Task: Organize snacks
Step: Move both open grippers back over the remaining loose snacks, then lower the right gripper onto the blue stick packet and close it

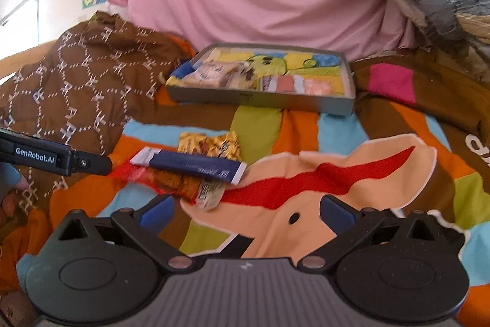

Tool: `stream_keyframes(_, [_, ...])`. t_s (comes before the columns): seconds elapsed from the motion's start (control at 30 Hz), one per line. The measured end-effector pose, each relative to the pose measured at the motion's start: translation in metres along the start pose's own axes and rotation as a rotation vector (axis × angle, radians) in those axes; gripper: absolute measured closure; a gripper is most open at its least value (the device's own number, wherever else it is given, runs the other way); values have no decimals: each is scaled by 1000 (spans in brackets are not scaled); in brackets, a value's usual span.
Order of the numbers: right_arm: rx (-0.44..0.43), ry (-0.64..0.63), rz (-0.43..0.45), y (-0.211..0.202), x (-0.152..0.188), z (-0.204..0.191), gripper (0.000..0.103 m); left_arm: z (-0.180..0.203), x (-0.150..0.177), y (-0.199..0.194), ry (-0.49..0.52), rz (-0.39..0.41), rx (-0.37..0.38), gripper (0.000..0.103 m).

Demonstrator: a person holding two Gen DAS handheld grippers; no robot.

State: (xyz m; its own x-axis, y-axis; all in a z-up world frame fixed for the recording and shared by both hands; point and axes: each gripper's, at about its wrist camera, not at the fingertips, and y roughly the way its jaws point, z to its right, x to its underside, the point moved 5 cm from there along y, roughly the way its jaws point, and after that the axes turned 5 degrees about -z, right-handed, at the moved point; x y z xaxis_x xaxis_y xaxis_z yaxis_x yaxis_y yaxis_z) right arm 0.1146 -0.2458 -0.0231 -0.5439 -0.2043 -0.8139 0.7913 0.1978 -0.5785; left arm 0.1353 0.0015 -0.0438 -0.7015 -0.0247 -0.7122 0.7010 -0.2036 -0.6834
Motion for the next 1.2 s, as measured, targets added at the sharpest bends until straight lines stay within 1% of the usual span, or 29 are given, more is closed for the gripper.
stream_keyframes(0.33, [-37,-17,-61,14,13,-7,0,-1,18,11,10,-68,3,2])
stream_keyframes(0.53, [-49,-10,-80,22,17,-6,0,-1,18,18,17,-82,5,2])
stream_keyframes(0.73, [-67,-11,-116,31,18,-6,0,-1,14,28,27,-101,14,2])
stream_keyframes(0.83, [-94,-30,-130,37,12,-8,0,-2,10,32,39,-103,22,2])
stream_keyframes(0.97, [-143,-91,-130,50,-3,-11,0,-8,4,38,52,-101,26,2])
stream_keyframes(1.07, [-181,-147,-121,64,-19,-12,0,-15,0,42,53,-108,17,2])
stream_keyframes(1.2, [-259,-234,-116,87,-42,-19,0,-23,-3,47,54,-110,3,2])
